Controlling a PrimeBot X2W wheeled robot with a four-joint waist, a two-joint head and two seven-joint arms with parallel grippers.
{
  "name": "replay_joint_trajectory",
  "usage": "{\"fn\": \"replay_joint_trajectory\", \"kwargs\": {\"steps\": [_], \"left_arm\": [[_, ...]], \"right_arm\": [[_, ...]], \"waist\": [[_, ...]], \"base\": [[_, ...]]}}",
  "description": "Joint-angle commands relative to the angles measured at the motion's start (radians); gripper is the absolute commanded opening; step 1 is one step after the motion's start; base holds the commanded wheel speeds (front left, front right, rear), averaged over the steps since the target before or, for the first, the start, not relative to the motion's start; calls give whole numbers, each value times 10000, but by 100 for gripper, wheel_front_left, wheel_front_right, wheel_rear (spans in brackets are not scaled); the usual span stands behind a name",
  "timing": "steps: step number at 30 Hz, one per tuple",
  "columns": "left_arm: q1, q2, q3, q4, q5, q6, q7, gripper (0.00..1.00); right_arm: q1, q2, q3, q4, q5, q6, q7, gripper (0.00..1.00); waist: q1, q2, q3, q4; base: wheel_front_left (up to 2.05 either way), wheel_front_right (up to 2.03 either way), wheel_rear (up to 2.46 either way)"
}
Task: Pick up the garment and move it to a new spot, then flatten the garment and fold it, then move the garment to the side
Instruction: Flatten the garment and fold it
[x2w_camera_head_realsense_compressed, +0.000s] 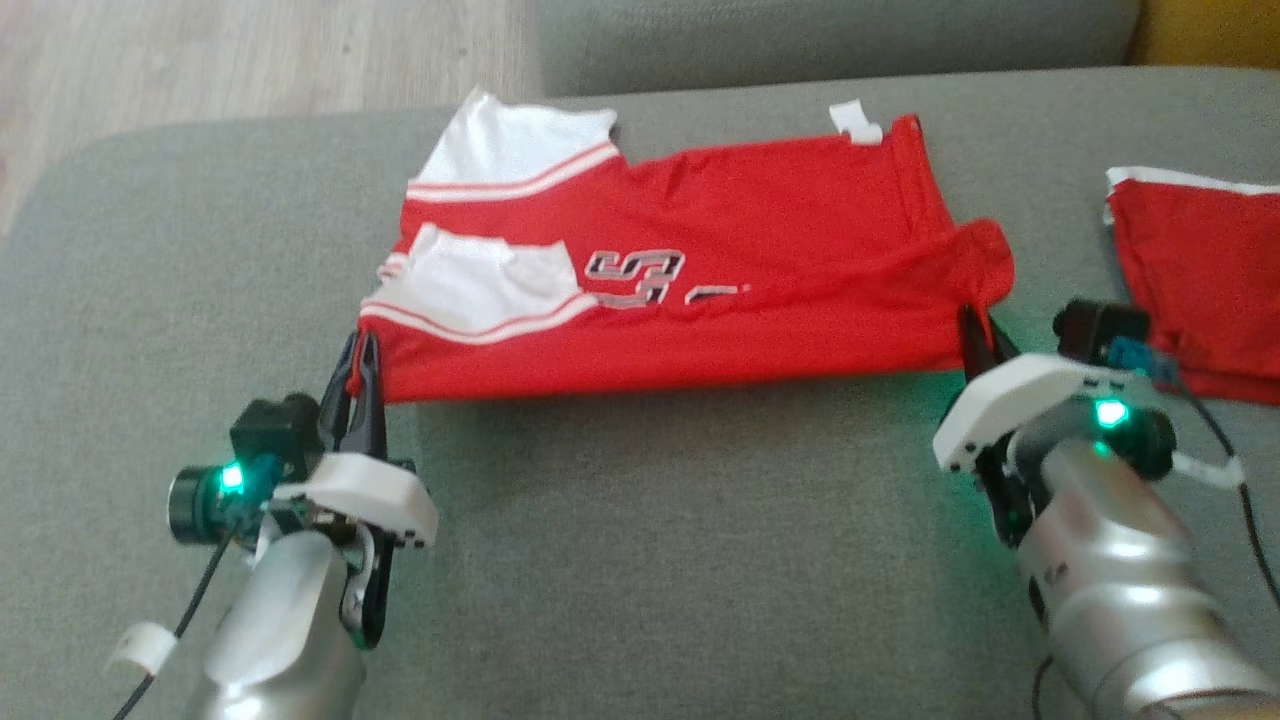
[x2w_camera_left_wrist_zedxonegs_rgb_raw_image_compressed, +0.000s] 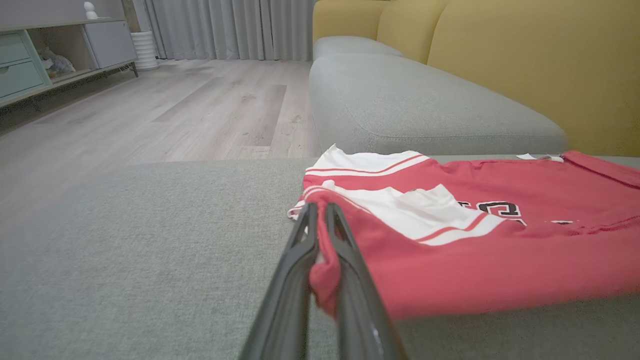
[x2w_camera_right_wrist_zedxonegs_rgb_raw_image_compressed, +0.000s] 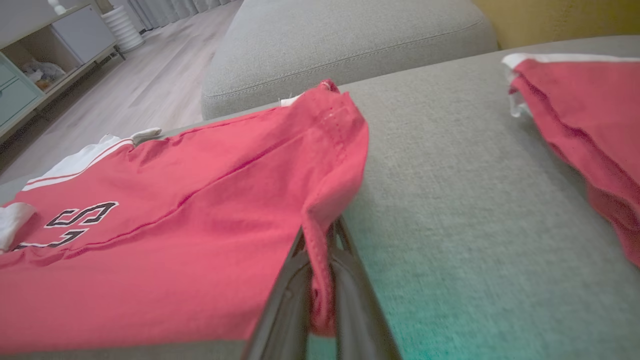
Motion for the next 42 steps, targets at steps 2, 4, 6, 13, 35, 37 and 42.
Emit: {"fn": "replay_joint_trajectory", "kwargs": {"steps": [2, 4, 6, 13, 35, 37, 42], "left_arm": [[-46, 429, 252, -346, 88, 89, 10, 0], [167, 467, 163, -433, 111, 89, 115, 0], [406, 494, 29, -530, 152, 62, 256, 0], [1235, 564, -389, -981, 192, -42, 889, 0], [2965, 1545, -765, -3442, 114, 67, 2590, 0], [2977, 1551, -814, -3464, 126, 79, 2625, 0], [2861, 1377, -1024, -3126, 156, 60, 2514, 0]], "right_arm": [[124, 137, 176, -298, 98, -7, -211, 0], [351, 137, 139, -330, 206, -7, -264, 0], [610, 137, 158, -353, 284, -7, -279, 0], [1342, 137, 82, -311, 281, -7, 461, 0], [5194, -76, -1262, -6440, -157, -7, 4533, 0], [5680, 9, -1382, -7475, -173, -7, 5125, 0], [6642, 125, -1307, -9774, 228, -7, 6252, 0]], "waist": [[1, -1, -335, -89], [1, -1, -529, -91], [1, -1, -724, -89], [1, -1, -1243, 40], [1, -1, -1495, 302], [1, -1, -1380, 299], [1, -1, -1135, 245]], "base": [[0, 0, 0], [0, 0, 0], [0, 0, 0], [0, 0, 0], [0, 0, 0], [0, 0, 0], [0, 0, 0]]}}
